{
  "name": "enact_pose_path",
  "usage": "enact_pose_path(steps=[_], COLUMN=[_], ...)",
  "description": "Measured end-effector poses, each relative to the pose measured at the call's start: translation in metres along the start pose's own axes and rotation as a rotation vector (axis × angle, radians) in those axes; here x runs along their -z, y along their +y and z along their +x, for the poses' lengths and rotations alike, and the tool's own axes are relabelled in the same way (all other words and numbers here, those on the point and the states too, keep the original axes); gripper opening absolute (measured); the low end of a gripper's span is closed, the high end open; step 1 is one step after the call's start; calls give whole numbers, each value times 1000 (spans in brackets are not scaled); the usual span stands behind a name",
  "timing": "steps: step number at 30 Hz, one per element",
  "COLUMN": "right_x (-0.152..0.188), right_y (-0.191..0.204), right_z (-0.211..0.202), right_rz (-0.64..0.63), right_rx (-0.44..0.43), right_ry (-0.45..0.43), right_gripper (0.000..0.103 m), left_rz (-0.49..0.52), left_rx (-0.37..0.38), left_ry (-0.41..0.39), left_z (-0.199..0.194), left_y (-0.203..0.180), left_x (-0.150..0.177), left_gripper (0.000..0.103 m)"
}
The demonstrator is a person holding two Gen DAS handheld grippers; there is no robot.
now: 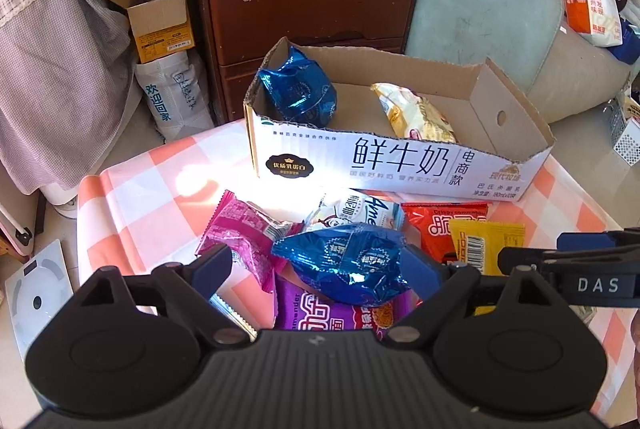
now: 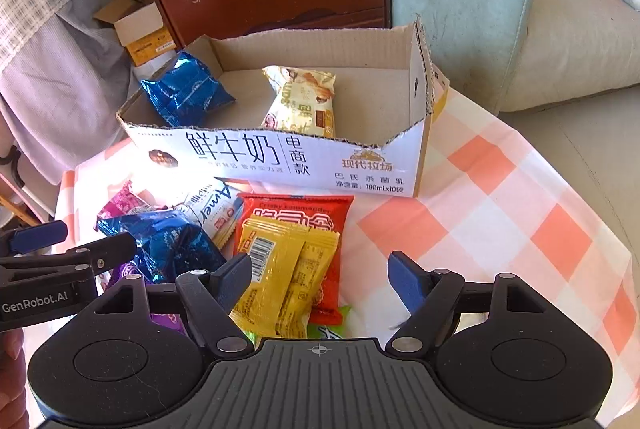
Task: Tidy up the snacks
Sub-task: 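Move the left tool to another blue foil bag while the right tool approaches the yellow packet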
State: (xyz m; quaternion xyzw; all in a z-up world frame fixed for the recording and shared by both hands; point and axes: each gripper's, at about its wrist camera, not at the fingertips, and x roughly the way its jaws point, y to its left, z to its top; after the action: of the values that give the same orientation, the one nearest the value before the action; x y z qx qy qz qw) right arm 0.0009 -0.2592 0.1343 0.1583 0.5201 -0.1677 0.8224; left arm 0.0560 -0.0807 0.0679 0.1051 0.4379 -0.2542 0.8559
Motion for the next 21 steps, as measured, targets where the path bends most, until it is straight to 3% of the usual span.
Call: enact_pose_path(steps=[7,13,19,21], right_x=[-2,-3,-5,-5], right_y=[-9,-5,-6,-7], right_z=[7,10,12,13], right_rz=[84,94,125,135], right_rx=[-18,-1,-2,-8], right_ry=[44,54,53,61], right_gripper=[76,76,76,76], left_rz=[80,127,169,217], left_rx=[31,-7,61,43], left_ry=[8,17,15,18], left_z=[12,20,16,17], left_y=[-14,-20,-21,-26], left_x=[0,0,2,7], left_gripper=[95,94,94,94])
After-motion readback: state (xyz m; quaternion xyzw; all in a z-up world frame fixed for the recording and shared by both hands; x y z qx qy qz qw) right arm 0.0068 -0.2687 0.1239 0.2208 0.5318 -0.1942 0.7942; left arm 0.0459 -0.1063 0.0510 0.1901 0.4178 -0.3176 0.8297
